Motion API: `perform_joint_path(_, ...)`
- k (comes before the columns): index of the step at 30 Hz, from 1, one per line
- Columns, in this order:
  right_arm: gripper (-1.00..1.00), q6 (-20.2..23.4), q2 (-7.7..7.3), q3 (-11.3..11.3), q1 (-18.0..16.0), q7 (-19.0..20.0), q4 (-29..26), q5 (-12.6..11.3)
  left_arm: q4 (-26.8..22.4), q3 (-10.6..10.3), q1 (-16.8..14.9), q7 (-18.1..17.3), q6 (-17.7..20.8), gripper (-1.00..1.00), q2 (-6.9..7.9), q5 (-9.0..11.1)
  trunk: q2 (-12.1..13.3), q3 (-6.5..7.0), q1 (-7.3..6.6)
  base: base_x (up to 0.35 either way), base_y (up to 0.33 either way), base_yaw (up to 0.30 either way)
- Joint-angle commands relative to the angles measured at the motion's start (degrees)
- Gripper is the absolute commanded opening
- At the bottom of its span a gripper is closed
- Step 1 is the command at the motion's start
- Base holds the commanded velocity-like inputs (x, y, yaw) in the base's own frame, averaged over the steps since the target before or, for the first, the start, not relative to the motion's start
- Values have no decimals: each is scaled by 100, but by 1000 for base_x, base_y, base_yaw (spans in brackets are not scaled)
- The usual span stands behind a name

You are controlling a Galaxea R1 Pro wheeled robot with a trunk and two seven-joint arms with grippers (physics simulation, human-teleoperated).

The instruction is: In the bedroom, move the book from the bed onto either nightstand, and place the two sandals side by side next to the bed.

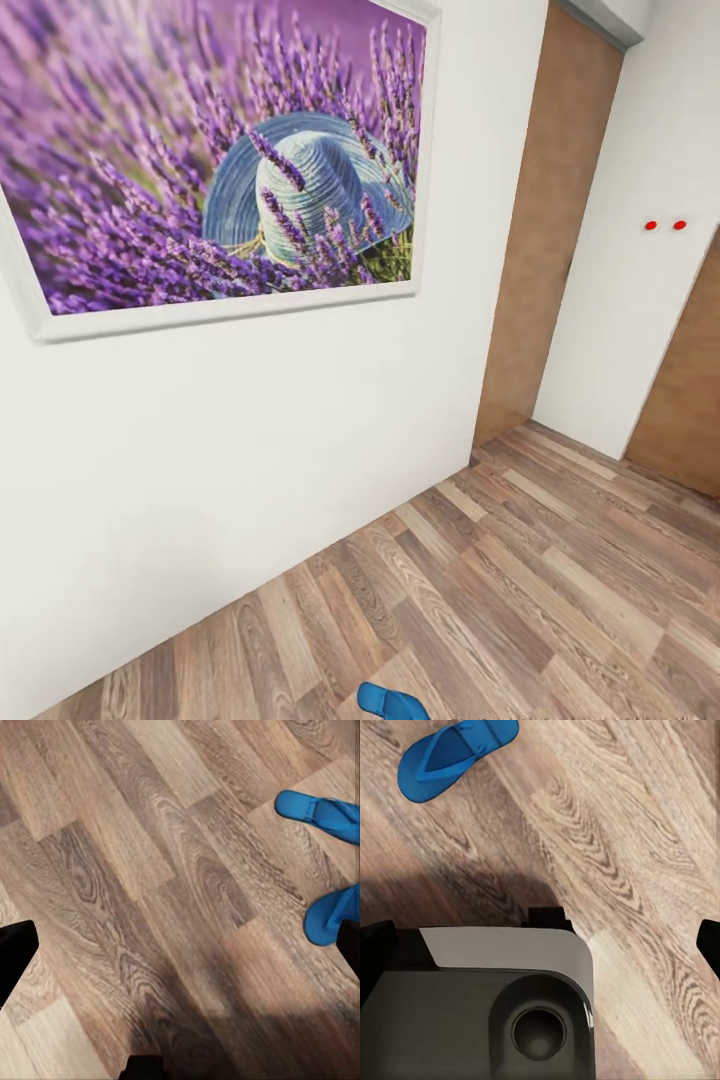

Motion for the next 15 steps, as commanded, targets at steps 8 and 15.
perform_joint_path(8, 100, -15, 2, -18, -1, -1, -4, -2, 0, 0, -1, -1, -15, 100, 0, 2, -3, -5, 0, 0, 0, -214)
perform_joint_path(15, 100, -15, 2, -18, -1, -1, -3, -2, 0, 0, -3, -1, -15, 100, 0, 2, -3, -5, 0, 0, 0, -214)
